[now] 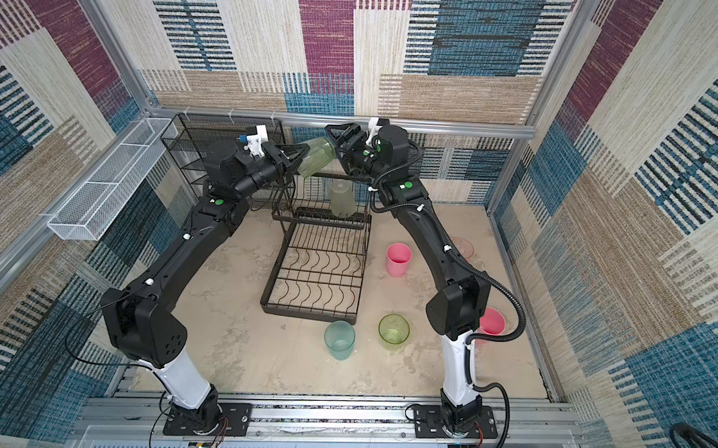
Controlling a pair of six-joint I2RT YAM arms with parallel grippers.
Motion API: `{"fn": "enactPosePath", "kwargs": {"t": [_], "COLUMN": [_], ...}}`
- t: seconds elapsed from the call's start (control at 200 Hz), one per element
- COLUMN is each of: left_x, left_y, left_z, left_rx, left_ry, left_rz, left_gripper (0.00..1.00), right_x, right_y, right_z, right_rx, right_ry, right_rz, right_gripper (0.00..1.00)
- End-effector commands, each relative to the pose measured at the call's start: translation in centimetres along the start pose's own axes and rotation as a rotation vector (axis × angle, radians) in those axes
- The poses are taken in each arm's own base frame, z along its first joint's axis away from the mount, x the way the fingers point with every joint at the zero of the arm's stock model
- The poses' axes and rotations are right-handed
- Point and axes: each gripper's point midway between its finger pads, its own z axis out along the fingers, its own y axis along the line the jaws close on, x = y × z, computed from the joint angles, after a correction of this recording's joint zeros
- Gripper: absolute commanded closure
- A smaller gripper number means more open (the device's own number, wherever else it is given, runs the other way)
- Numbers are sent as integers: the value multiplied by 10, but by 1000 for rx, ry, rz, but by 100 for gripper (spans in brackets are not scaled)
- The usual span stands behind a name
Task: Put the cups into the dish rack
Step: 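Close the right gripper on the green cup held by the left gripper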
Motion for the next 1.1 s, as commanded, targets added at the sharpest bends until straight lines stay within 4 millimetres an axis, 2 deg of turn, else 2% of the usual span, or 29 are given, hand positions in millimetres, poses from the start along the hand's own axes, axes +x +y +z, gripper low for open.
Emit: {"fn": "enactPosePath", "kwargs": {"t": [0.0, 0.13, 0.476, 0.886, 1.037, 1.092], "left_x": [-4, -4, -5, -3, -2, -2], "left_y": [-22, -23, -22, -8, -3, -2], "left_z": [-5, -7, -5, 3, 4, 4], "left_rx": [65, 68, 96, 102, 101, 97], "left_ry": [-23, -31, -35, -25, -26, -25], "left_rz": [27, 30, 13, -25, -33, -35], "left_gripper": [93, 93, 93, 93, 92, 92], "right_x": [-3, -4, 13, 27, 30, 31], "right_y": [-7, -9, -14, -17, -21, -20], "right_z": [1, 2, 17, 32, 35, 36], "right_rx": [41, 53, 53, 36, 42, 37], "right_ry": [-23, -35, 7, 43, 45, 48], "right_rz": [41, 43, 53, 75, 78, 74], "right_gripper": [21, 22, 21, 21, 25, 32]}}
